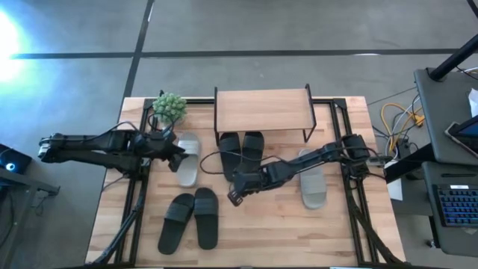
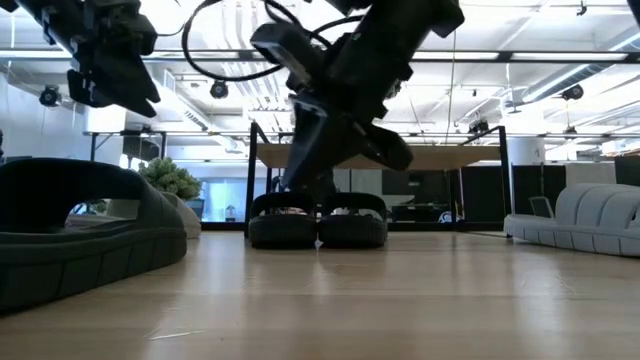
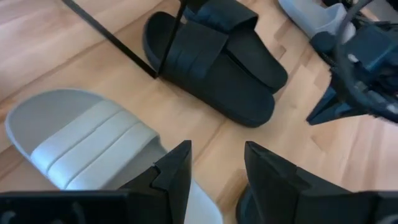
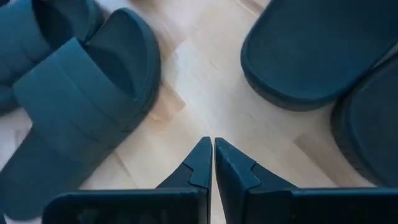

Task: Pick and place slides into the shelf
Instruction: Adjust the black slides under the shelf

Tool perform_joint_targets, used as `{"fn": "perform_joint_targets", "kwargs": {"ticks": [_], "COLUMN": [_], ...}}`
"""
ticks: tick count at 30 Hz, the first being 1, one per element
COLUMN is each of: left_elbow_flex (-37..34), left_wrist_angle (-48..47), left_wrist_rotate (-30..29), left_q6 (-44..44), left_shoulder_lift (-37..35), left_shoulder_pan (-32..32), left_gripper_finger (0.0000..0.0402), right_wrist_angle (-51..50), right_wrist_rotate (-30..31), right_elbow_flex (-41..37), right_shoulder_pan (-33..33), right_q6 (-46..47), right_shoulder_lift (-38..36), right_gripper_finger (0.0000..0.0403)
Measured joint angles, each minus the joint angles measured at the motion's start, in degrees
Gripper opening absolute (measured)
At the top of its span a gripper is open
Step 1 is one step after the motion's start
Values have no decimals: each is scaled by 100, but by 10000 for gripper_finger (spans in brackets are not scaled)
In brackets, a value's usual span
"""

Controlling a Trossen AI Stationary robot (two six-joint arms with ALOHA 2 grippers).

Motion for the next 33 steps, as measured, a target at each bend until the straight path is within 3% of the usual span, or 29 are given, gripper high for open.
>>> {"fn": "perform_joint_targets", "kwargs": {"ticks": [8, 23, 33], "left_elbow_flex": [-56, -58, -58], "left_wrist_angle": [7, 9, 13], "left_wrist_rotate": [36, 34, 28], "left_q6": [72, 131, 128], "left_shoulder_lift": [-20, 5, 33], "left_shoulder_pan": [0, 0, 0], "left_gripper_finger": [134, 134, 134], "right_wrist_angle": [-144, -79, -42], "right_wrist_rotate": [745, 467, 573], "right_elbow_flex": [51, 43, 726], "right_shoulder_pan": [22, -47, -115], "right_q6": [1251, 1343, 923], "right_shoulder_lift": [54, 324, 903], "right_gripper_finger": [11, 11, 11]}}
